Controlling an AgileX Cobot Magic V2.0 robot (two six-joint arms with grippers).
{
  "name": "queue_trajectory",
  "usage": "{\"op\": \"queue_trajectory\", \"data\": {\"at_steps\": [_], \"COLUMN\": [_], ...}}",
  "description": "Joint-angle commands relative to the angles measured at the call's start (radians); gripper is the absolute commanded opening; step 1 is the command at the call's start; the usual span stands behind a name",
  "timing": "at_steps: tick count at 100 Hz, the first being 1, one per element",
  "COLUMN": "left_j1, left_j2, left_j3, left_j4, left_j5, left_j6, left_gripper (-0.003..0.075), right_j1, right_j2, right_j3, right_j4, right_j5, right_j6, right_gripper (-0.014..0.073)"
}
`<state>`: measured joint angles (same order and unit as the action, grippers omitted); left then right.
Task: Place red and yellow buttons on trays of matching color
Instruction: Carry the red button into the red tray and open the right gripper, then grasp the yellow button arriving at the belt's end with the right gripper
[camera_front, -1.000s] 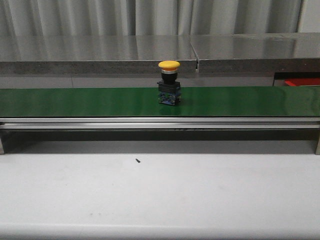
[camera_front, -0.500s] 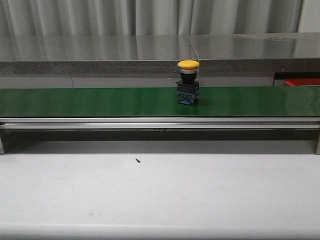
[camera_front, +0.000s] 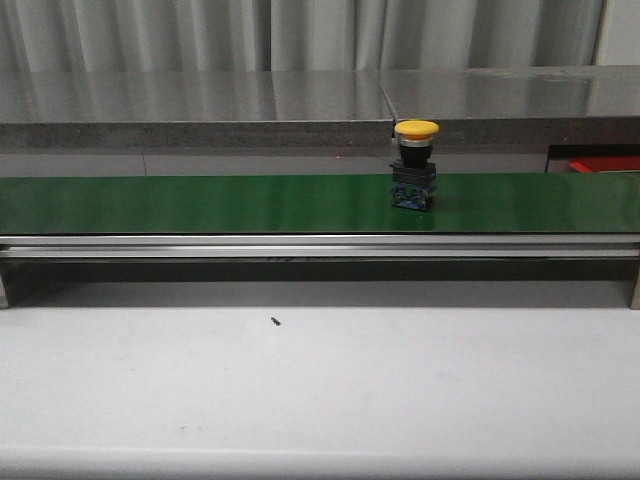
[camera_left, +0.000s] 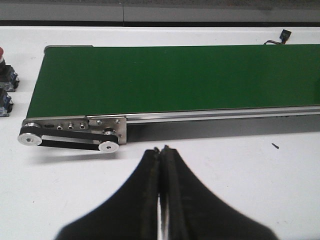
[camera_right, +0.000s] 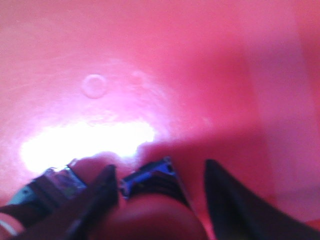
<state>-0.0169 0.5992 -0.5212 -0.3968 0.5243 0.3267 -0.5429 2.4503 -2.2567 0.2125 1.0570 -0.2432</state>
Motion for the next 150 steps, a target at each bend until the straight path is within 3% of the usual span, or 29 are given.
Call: {"op": "queue_trajectory", "data": {"at_steps": [1,52,98,124,150], "left_j1": [-0.010,-0.010,-0.010,-0.010,-0.010], "left_j2": [0.001,0.001,0.001,0.001,0.001], "left_j3": [-0.025,-0.025,-0.025,-0.025,-0.025], "left_j4": [-0.024,-0.024,-0.024,-0.024,-0.024], "left_j5": [-0.068,-0.068,-0.068,-0.068,-0.068], "left_j6": [-0.003,-0.003,-0.003,-0.003,-0.003], "left_gripper": [-0.0019,-0.0019,-0.0019,-0.0019,-0.0019], "right_j1": [-0.012,-0.022,0.025,0.103,0.167], "right_j2": [-0.065,-0.179,-0.402,-0.576,-0.797], "right_j3": [-0.031,-0.099,-0.073,0.137,0.521], "right_j4": [0.010,0.060,0.110,0.109,0.086], "right_j5": [-0.038,0.005,0.235,0.228,0.083], "right_j6": [-0.002,-0.002,0.008,-0.022,-0.035], "right_gripper": [0.0526,0.0545,0.0544,0.0544,0.0544]}}
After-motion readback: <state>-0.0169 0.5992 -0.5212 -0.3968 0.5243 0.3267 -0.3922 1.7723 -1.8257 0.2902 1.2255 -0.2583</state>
